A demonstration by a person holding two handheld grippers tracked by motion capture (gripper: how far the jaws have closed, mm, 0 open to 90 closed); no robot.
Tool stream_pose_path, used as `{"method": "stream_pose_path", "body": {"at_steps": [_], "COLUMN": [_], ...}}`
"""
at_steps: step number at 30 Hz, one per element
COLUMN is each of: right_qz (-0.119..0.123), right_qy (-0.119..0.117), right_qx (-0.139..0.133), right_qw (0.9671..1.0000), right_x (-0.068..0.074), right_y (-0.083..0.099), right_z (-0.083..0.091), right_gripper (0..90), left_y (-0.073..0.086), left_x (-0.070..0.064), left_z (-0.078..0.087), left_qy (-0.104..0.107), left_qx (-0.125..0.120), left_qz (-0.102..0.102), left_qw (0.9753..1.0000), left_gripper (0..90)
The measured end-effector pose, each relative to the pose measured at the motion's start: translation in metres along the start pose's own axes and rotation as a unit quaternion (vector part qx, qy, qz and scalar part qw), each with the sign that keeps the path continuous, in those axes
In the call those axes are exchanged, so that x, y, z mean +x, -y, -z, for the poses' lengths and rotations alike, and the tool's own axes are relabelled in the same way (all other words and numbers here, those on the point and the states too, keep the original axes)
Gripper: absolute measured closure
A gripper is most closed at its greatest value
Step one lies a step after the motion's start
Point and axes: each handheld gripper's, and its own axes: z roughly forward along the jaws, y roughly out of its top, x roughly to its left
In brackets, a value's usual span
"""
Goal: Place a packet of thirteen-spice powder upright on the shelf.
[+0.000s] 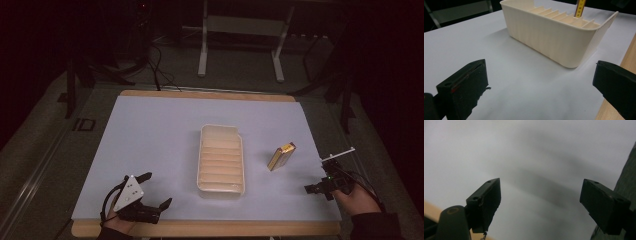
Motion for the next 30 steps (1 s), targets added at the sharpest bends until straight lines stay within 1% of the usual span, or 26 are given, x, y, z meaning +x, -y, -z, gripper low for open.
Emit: {"method": "stream_pose_path", "body": {"at_steps": [1,2,3,5,6,8,9,10,11,12,13,14,16,17,18,19,20,21,23,24,25,26,27,28,29,30], "right_qz": [0.003,0.003,0.002,0.003,0.005,0.007,0.005,0.004,0.005,0.014,0.014,0.029,0.044,0.044,0.051,0.051,0.086,0.086,0.106,0.128,0.148,0.148,0.168,0.182,0.182,0.200], "right_qy": [-0.001,-0.001,-0.009,-0.024,-0.028,-0.036,-0.046,-0.055,-0.054,-0.046,-0.046,-0.039,-0.043,-0.043,-0.045,-0.045,-0.040,-0.040,-0.039,-0.038,-0.027,-0.027,-0.017,-0.023,-0.023,-0.021], "right_qx": [0.014,0.014,0.041,0.072,0.084,0.100,0.110,0.115,0.119,0.122,0.122,0.136,0.149,0.149,0.158,0.158,0.178,0.178,0.181,0.189,0.189,0.189,0.189,0.204,0.204,0.206], "right_qw": [0.9999,0.9999,0.9991,0.9971,0.9960,0.9943,0.9928,0.9918,0.9914,0.9913,0.9913,0.9896,0.9870,0.9870,0.9852,0.9852,0.9795,0.9795,0.9769,0.9729,0.9704,0.9704,0.9673,0.9616,0.9616,0.9577], "right_x": [-0.001,-0.001,-0.002,-0.003,-0.004,-0.005,-0.006,-0.007,-0.007,-0.006,-0.006,-0.003,-0.001,-0.001,0.000,0.000,0.006,0.006,0.009,0.012,0.015,0.015,0.017,0.020,0.020,0.023], "right_y": [0.000,0.000,0.000,0.000,0.000,-0.001,-0.002,-0.002,-0.003,-0.003,-0.003,-0.003,-0.004,-0.004,-0.003,-0.003,-0.003,-0.003,-0.003,-0.003,-0.003,-0.003,-0.003,-0.003,-0.003,-0.003], "right_z": [0.000,0.000,-0.001,-0.001,-0.002,-0.002,-0.002,-0.003,-0.003,-0.003,-0.003,-0.004,-0.005,-0.005,-0.006,-0.006,-0.008,-0.008,-0.008,-0.006,-0.006,-0.006,-0.005,-0.005,-0.005,-0.006], "right_gripper": [17.2,17.2,17.2,17.5,17.5,18.9,18.9,18.9,18.8,18.7,18.7,17.7,17.7,17.7,17.7,17.8,17.7,17.7,17.7,16.7,15.1,15.1,17.6,18.2,18.2,17.6], "left_y": [0.000,0.000,0.000,0.000,0.000,0.000,0.000,0.000,0.000,0.000,0.000,0.000,0.000,0.000,0.000,0.000,0.000,0.000,0.000,0.000,0.000,0.000,0.000,0.000,0.000,0.000], "left_x": [0.000,0.000,0.000,0.000,0.000,0.000,0.000,0.000,0.000,0.000,0.000,0.000,0.000,0.000,0.000,0.000,0.000,0.000,0.000,0.000,0.000,0.000,0.000,0.000,0.000,0.000], "left_z": [0.000,0.000,0.000,0.001,0.001,0.001,0.001,0.001,0.001,0.001,0.001,0.001,0.001,0.001,0.001,0.000,0.000,0.001,0.001,0.000,0.000,0.000,0.000,0.000,0.000,0.000], "left_qy": [0.000,0.000,-0.001,0.000,0.002,0.004,0.004,0.005,0.005,0.005,0.005,0.004,0.005,0.005,0.005,0.006,0.006,0.006,0.006,0.006,0.007,0.007,0.007,0.007,0.008,0.008], "left_qx": [0.000,0.000,0.000,-0.001,-0.002,-0.002,-0.002,-0.002,-0.002,-0.003,-0.003,-0.002,-0.002,-0.002,-0.002,-0.002,-0.003,-0.003,-0.003,-0.003,-0.003,-0.003,-0.003,-0.003,-0.003,-0.003], "left_qz": [0.000,0.000,0.001,0.001,0.001,0.000,-0.001,-0.001,-0.001,0.000,0.000,0.000,-0.001,-0.001,-0.001,-0.001,-0.001,-0.001,-0.001,-0.001,-0.001,-0.001,-0.001,-0.001,-0.001,-0.002], "left_qw": [1.0000,1.0000,1.0000,1.0000,1.0000,1.0000,1.0000,1.0000,1.0000,1.0000,1.0000,1.0000,1.0000,1.0000,1.0000,1.0000,1.0000,1.0000,1.0000,1.0000,1.0000,1.0000,1.0000,1.0000,1.0000,1.0000], "left_gripper": [0.0,0.0,0.0,0.0,0.0,0.0,0.0,0.0,0.0,0.0,0.0,0.0,0.0,0.0,0.0,0.0,0.0,0.0,0.0,0.0,0.0,0.0,0.0,0.0,0.0,0.0]}}
